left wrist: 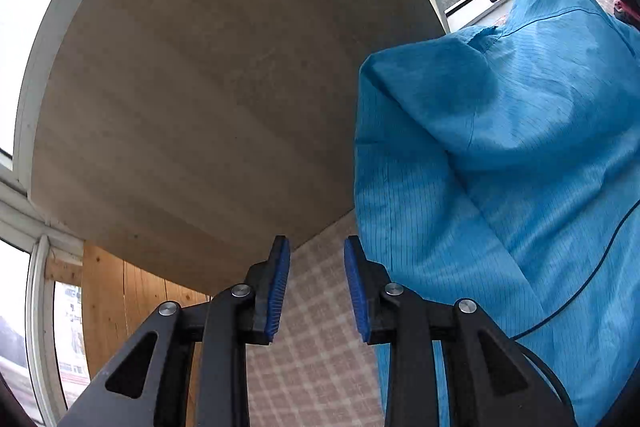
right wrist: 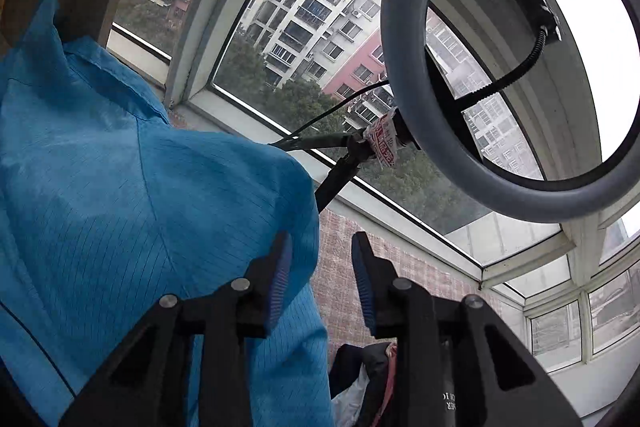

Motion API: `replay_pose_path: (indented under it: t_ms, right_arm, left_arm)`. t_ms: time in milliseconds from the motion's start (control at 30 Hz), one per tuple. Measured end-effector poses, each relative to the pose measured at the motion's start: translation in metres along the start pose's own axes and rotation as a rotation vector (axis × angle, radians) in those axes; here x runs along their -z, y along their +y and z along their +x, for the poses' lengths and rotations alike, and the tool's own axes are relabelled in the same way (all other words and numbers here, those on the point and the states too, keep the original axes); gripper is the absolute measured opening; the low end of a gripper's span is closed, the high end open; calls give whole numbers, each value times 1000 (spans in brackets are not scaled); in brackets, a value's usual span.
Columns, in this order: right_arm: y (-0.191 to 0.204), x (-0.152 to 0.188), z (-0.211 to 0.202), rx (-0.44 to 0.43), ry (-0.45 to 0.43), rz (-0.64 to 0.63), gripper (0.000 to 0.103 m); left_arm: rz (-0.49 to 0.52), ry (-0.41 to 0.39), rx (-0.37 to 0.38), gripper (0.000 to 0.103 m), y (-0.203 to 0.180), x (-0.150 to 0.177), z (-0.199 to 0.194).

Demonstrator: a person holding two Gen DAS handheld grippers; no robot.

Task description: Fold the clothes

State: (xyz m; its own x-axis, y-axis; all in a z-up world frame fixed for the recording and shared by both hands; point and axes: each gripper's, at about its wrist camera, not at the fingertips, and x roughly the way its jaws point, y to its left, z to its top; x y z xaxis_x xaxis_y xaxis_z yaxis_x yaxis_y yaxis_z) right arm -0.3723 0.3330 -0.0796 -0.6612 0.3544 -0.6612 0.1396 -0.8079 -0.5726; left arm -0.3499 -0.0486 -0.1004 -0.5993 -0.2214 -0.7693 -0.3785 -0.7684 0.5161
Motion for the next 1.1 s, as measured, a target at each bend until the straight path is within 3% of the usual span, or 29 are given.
replay_pose_path:
  t_ms: [100,233,300,433,633,700,767,833,933,1033,1100]
  right_arm:
    - [-19,7,-19,-48,-5,68,48]
    - [-34,32,-79,-195,-42,206,50]
    - [-33,56,-114,-303,-58,274,63]
    - [-2,118,-161,-421,-62,344,65]
    - [39,220,-200,-477,23,467,65]
    - [44,250,-207,-473,61,519,65]
    - [48,279,-213,-468,96,569,65]
    - [44,293,-219,-453,99,608,65]
    - [37,305,-223,-437,104,644,65]
    - [38,311,-224,-442,101,651,65]
    - [42,314,-223,-452,111,652,65]
  left_arm:
    - [-73,28,130,39,4,60,-12]
    - [-88,51,315,47,-62,129,-28]
    - [-69,67,369,48,-101,151,-24]
    - [-57,86,372,48,-164,172,-8]
    - [-80,83,351,48,-174,165,10]
    - [-77,89,362,37,-171,165,13]
    - [-110,97,376,3,-160,165,17]
    - [-163,101,387,2,-142,168,19]
    - [-202,85,326,2,-103,174,14]
    - [-237,67,141,3,-37,182,9]
    - [-281,105,-58,13,16,192,17]
